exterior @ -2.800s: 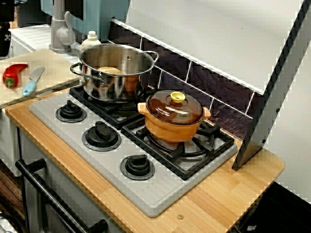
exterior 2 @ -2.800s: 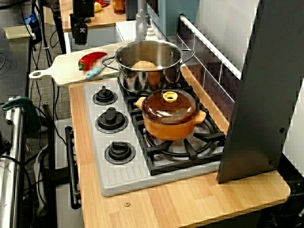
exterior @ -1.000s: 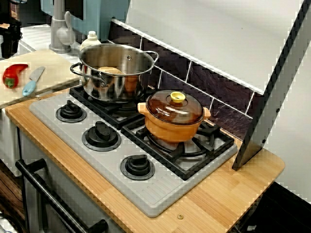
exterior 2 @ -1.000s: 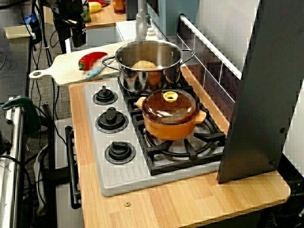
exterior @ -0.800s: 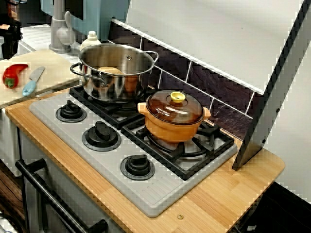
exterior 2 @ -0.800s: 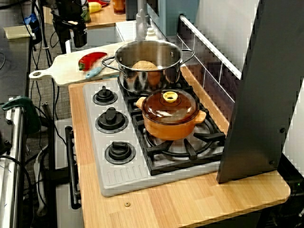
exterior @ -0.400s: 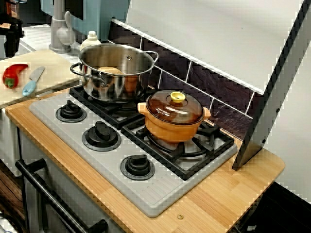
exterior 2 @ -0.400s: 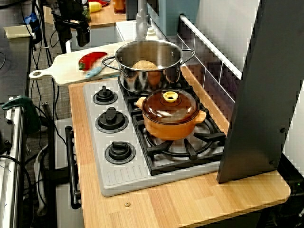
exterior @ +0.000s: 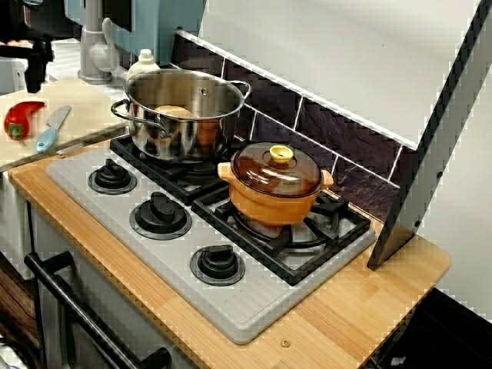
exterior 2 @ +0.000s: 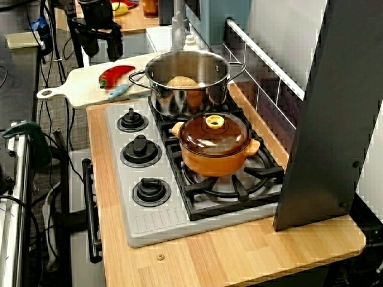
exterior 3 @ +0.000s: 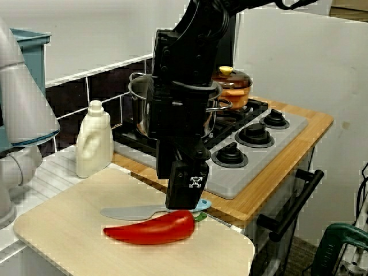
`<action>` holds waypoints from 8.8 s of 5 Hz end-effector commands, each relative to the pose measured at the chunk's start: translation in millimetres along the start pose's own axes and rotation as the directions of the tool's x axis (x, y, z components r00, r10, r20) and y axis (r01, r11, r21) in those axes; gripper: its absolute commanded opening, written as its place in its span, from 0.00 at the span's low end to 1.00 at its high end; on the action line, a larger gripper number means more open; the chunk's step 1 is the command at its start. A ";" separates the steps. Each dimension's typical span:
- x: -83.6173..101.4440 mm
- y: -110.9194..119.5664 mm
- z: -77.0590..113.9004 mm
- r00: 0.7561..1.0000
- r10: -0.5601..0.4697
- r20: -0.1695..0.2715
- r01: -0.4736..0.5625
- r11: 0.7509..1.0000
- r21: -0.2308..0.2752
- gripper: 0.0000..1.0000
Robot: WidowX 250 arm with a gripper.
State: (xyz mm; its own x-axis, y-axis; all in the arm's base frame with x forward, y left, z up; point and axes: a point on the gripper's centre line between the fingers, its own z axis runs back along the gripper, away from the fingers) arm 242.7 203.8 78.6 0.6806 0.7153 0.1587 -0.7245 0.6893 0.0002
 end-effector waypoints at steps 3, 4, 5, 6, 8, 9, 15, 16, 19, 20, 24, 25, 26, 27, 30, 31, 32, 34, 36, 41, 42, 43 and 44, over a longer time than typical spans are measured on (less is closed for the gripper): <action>8.6 7.1 -9.4 0.996 -0.086 0.039 0.083 0.994 0.064 1.00; 8.4 12.3 -11.3 0.995 -0.087 0.038 0.085 0.995 0.058 1.00; 7.1 14.9 -13.8 0.996 -0.085 0.042 0.082 0.995 0.054 1.00; 6.5 15.0 -14.5 0.995 -0.085 0.045 0.082 0.995 0.049 1.00; 4.7 14.5 -20.3 0.995 -0.075 0.060 0.073 0.996 0.044 1.00; 5.7 13.2 -22.5 0.996 -0.070 0.063 0.067 0.997 0.046 1.00; 10.8 12.7 -23.5 0.996 -0.062 0.058 0.059 0.997 0.053 0.00; 11.8 13.7 -22.9 0.996 -0.062 0.056 0.060 0.997 0.052 0.00; 13.3 15.4 -20.6 0.997 -0.063 0.050 0.060 0.997 0.046 0.46; 12.9 15.5 -21.3 0.997 -0.066 0.050 0.064 0.997 0.047 1.00; 11.9 15.7 -24.1 0.996 -0.068 0.054 0.065 0.996 0.052 1.00; 12.0 15.4 -25.9 0.996 -0.068 0.059 0.065 0.996 0.055 1.00; 12.4 14.9 -29.0 0.996 -0.068 0.058 0.065 0.996 0.062 1.00; 12.8 14.7 -30.4 0.996 -0.066 0.060 0.062 0.996 0.065 1.00; 14.2 13.7 -32.2 0.996 -0.065 0.057 0.061 0.996 0.070 1.00; 15.0 14.9 -35.9 0.996 -0.065 0.057 0.061 0.995 0.080 1.00; 14.8 15.0 -34.0 0.996 -0.066 0.054 0.063 0.996 0.068 0.44; 15.3 16.7 -32.3 0.996 -0.066 0.057 0.062 0.996 0.063 0.00; 14.6 15.5 -17.2 0.996 -0.084 0.029 0.083 0.996 0.031 0.00; 10.5 -10.3 25.4 0.993 -0.118 -0.012 0.116 0.990 -0.080 0.00; 5.2 -20.1 35.2 0.991 -0.130 -0.026 0.126 0.986 -0.111 0.00; -2.6 -34.3 44.7 0.988 -0.153 -0.028 0.148 0.980 -0.133 0.00; -9.0 -45.5 56.3 0.984 -0.174 -0.039 0.165 0.973 -0.163 0.00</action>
State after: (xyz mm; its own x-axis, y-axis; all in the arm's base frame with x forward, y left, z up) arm 262.0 148.0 110.0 0.8036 0.5944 0.0292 -0.5857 0.7987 -0.1378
